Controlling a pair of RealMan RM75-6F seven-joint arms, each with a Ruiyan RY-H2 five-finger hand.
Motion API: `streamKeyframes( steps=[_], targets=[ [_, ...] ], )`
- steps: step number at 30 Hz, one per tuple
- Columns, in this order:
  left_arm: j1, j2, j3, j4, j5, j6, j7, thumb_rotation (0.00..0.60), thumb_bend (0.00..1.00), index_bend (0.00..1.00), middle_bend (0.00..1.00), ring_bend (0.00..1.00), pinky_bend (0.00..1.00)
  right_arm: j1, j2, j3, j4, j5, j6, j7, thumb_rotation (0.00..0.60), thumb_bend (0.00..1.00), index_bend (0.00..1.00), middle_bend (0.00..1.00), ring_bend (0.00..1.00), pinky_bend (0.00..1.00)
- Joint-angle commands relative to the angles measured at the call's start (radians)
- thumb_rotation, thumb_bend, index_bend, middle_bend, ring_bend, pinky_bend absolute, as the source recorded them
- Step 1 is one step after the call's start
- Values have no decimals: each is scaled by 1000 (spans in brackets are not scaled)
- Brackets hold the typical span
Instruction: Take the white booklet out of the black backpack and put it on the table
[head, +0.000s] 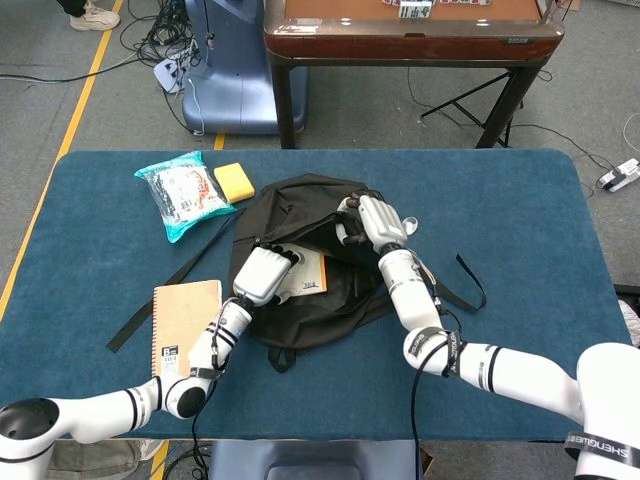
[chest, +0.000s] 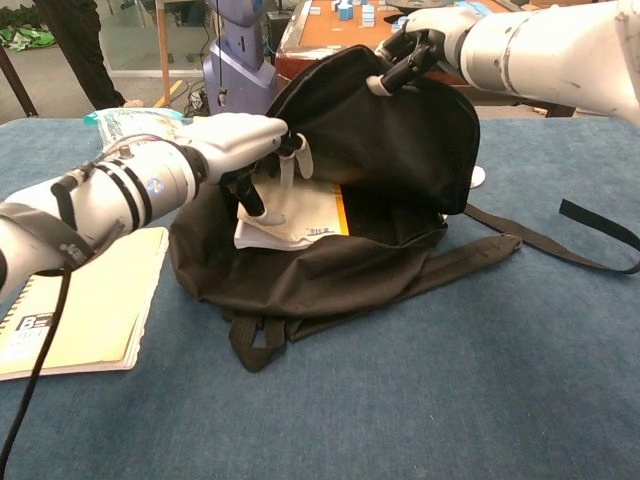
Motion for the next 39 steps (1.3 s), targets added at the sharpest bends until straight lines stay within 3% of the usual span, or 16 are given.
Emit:
streamKeyframes(
  steps=[1, 6, 17, 39],
  targets=[
    [-13, -54, 13, 62, -44, 30, 39, 600, 220, 411, 436, 363, 337, 3, 2, -3, 5, 5, -1, 1, 600, 470, 594, 267, 106, 7],
    [-11, -75, 36, 96, -44, 50, 43, 600, 220, 382, 436, 355, 338, 16, 2, 0, 38, 19, -16, 8, 600, 468, 594, 267, 106, 7],
    [0, -61, 75, 62, -31, 82, 62, 600, 220, 299, 436, 349, 338, 53, -19, 7, 117, 78, -58, 20, 600, 467, 594, 267, 106, 7],
    [-15, -109, 105, 140, -78, 79, 193, 600, 220, 246, 399, 341, 338, 60, -15, -2, 124, 91, -79, 56, 600, 454, 594, 267, 106, 7]
  ],
)
